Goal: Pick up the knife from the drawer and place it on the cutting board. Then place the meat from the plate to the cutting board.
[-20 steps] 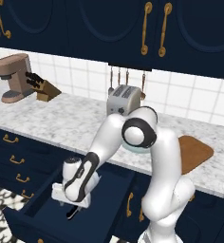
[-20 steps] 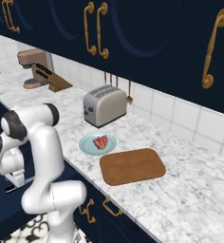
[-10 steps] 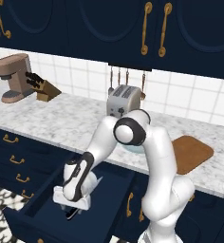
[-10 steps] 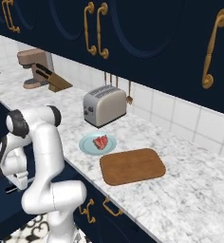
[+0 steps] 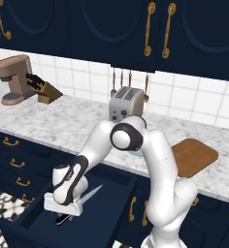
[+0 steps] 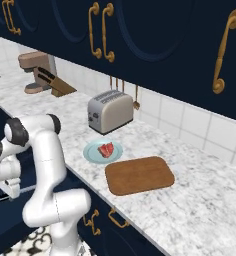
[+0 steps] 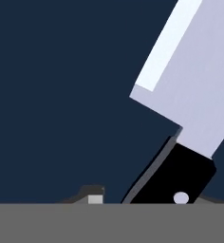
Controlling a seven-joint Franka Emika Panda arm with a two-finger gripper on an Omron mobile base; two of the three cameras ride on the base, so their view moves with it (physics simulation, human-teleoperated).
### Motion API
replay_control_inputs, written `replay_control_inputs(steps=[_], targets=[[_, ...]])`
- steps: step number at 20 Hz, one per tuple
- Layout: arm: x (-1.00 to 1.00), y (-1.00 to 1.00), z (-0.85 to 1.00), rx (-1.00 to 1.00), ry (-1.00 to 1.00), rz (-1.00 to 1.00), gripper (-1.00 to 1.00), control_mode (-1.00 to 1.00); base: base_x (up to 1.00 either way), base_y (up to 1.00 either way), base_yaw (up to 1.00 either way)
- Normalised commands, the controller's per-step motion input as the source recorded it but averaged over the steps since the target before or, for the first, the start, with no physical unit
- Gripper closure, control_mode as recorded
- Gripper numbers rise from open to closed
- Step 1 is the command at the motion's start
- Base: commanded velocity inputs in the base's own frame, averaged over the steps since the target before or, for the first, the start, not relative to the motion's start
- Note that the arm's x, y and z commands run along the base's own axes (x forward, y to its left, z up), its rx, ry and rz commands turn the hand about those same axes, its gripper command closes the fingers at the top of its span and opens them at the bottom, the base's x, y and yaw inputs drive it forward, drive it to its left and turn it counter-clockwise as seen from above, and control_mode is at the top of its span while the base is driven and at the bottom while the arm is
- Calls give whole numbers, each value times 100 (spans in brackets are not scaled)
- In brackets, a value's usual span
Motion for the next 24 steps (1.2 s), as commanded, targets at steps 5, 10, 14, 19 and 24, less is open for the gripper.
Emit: replay_control_inputs(steps=[5, 10, 14, 19, 24], targets=[[-31, 6, 18, 1, 0, -3, 100, -100, 0, 0, 0], [-69, -22, 92, 1, -12, -1, 100, -100, 0, 0, 0], [-49, -19, 100, 0, -16, 0, 100, -100, 0, 0, 0], [-17, -29, 100, 0, -12, -1, 100, -100, 0, 0, 0], [0, -69, 90, 3, -9, -10, 100, -100, 0, 0, 0]])
